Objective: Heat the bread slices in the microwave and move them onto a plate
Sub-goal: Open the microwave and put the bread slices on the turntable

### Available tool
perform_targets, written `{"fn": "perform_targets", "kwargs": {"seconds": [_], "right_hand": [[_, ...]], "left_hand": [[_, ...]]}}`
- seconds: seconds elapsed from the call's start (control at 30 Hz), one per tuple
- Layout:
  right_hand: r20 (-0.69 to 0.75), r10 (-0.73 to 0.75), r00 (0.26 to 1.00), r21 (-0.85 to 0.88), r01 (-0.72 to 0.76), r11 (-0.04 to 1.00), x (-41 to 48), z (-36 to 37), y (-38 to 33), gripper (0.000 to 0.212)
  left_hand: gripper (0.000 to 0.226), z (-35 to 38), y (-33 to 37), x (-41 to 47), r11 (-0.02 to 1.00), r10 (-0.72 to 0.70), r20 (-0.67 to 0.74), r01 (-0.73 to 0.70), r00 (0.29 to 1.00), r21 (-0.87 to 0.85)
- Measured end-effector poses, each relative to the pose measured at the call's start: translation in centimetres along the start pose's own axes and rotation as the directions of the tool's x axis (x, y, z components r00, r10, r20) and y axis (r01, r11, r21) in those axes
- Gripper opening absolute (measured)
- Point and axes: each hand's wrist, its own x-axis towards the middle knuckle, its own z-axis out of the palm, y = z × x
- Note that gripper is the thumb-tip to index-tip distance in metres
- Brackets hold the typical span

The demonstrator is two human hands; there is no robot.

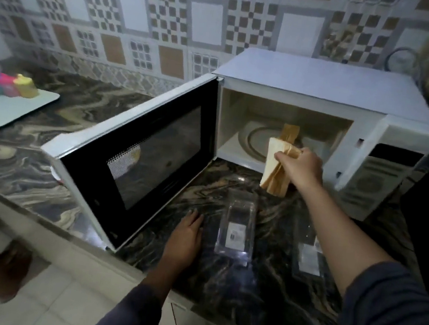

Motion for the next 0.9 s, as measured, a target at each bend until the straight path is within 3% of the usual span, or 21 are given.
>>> {"fn": "perform_targets", "kwargs": {"seconds": [0.13, 0.33, 0.47, 0.6, 0.7, 0.8, 0.9], "right_hand": [[-0.025, 0.053, 0.998, -0.079, -0.055, 0.995, 4.4, 2.5, -2.0, 0.044], [-0.002, 0.092, 0.996, -0.111, -0.092, 0.99, 10.1, 5.7, -3.5, 0.056], [0.056, 0.213, 0.975, -0.081, -0.208, 0.975, 12.9, 8.3, -4.1, 0.032], [-0.003, 0.132, 0.991, -0.306, -0.127, 0.944, 14.6, 9.7, -3.1, 0.034], [-0.073, 0.158, 0.985, -0.248, -0.171, 0.953, 15.0, 11.2, -1.6, 0.039], [-0.134, 0.002, 0.991, -0.253, -0.036, 0.967, 15.0, 11.7, -0.9, 0.052], [0.009, -0.021, 1.0, -0.319, 0.022, 0.948, 14.2, 11.3, -2.4, 0.057]], "left_hand": [[0.042, 0.1, -0.7, 5.1, 0.999, 0.039, 0.011, -0.038, 0.999, -0.026], [0.044, 1.6, -0.5, 11.4, 0.99, 0.14, -0.001, -0.14, 0.99, -0.024], [0.057, 2.5, 0.0, 14.4, 0.977, 0.206, 0.038, -0.208, 0.978, 0.042], [0.049, 3.3, 0.3, 16.1, 0.958, 0.24, 0.099, -0.252, 0.966, 0.136], [0.048, 3.4, 0.3, 16.2, 0.952, 0.262, 0.09, -0.273, 0.961, 0.14], [0.049, 3.5, 0.2, 16.2, 0.95, 0.258, 0.076, -0.267, 0.963, 0.162], [0.05, 3.6, 0.2, 16.3, 0.945, 0.239, 0.064, -0.247, 0.969, 0.217]]}}
